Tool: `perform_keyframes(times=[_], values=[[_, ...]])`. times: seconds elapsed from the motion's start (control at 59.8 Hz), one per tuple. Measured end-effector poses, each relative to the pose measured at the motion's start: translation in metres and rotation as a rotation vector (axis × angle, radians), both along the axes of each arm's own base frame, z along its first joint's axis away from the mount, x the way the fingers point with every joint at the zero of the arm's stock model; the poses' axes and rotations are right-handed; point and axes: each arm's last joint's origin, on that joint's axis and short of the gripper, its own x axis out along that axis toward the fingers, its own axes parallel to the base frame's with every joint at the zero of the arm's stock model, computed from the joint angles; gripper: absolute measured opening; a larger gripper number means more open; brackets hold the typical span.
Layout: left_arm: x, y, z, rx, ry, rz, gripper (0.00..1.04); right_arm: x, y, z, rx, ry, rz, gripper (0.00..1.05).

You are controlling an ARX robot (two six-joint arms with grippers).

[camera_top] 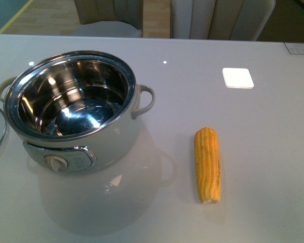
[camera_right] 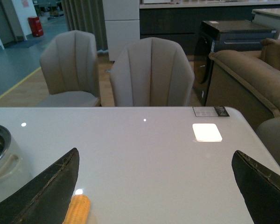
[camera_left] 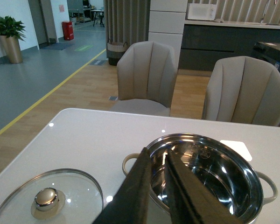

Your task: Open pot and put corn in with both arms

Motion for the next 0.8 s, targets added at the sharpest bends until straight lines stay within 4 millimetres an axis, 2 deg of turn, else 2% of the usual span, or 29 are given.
perform_keyframes(times=[0.418,0.451,0.652,0.702,0.735,0.802], values=[[0.0000,0.0000,0.0000,0.000,0.000,0.000,0.97,0.0000,0.0000,0.0000,0.000,0.000,0.000,0.96],[0.0000,0.0000,0.0000,0.003,0.000,0.000,0.99,0.0000,0.0000,0.0000,0.000,0.000,0.000,0.96],[0.0000,-0.0001,0.0000,0.002,0.000,-0.001,0.98,0.0000,0.0000,-0.0001,0.000,0.001,0.001,0.96],[0.0000,-0.0001,0.0000,0.002,0.000,0.000,0.98,0.0005,0.0007,-0.0009,0.008,0.149,0.035,0.96],[0.0000,-0.0001,0.0000,0.002,0.000,0.000,0.98,0.0024,0.0009,-0.0015,0.010,0.341,0.031,0.96],[0.0000,-0.0001,0.0000,0.002,0.000,-0.001,0.98,0.0073,0.0019,-0.0086,0.006,0.584,0.026,0.96]])
